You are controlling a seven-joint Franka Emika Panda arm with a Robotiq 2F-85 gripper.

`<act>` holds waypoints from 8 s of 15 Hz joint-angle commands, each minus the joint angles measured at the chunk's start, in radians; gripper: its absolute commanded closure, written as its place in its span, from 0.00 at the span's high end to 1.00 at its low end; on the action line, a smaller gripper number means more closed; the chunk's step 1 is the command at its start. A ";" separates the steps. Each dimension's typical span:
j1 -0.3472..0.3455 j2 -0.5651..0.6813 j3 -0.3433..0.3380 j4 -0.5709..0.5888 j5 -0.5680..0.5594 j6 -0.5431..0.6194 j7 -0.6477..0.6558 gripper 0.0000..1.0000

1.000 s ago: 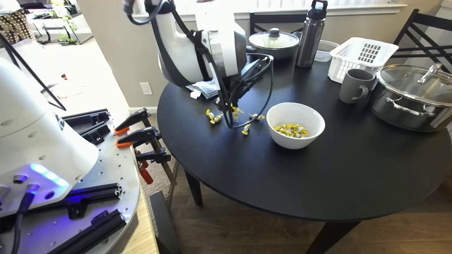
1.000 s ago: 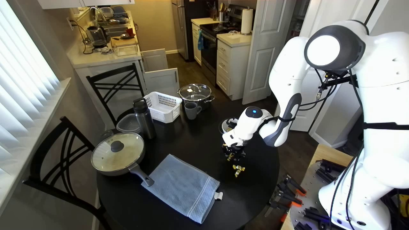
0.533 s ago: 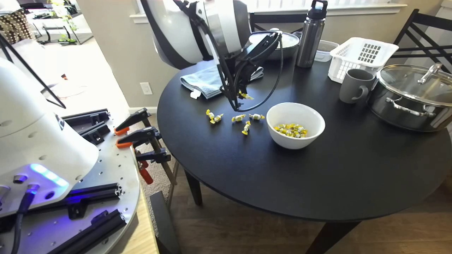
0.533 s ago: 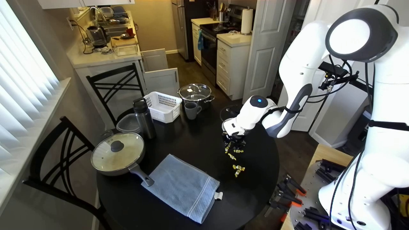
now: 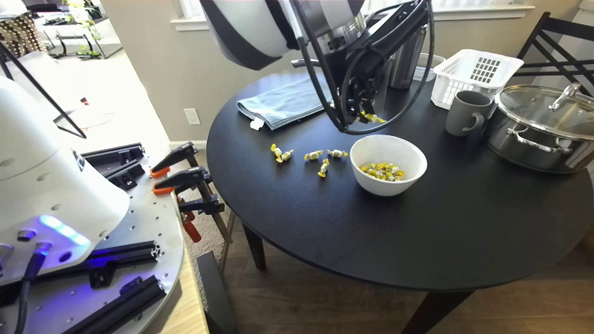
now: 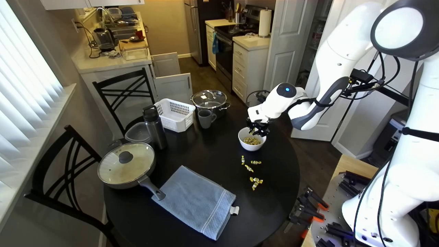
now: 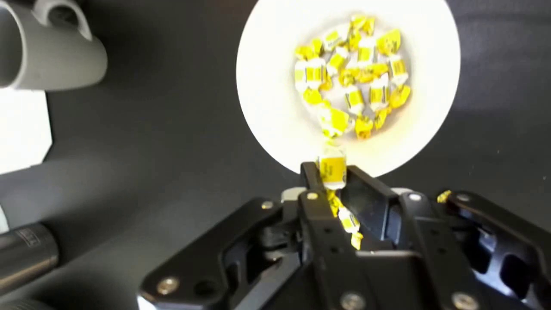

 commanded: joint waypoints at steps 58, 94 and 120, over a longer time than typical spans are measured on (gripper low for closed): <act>0.111 0.315 0.012 0.090 -0.209 0.076 0.201 0.02; 0.198 -0.034 -0.027 0.003 -0.483 -0.291 0.720 0.95; 0.244 0.222 0.043 -0.067 -0.367 0.014 0.319 0.74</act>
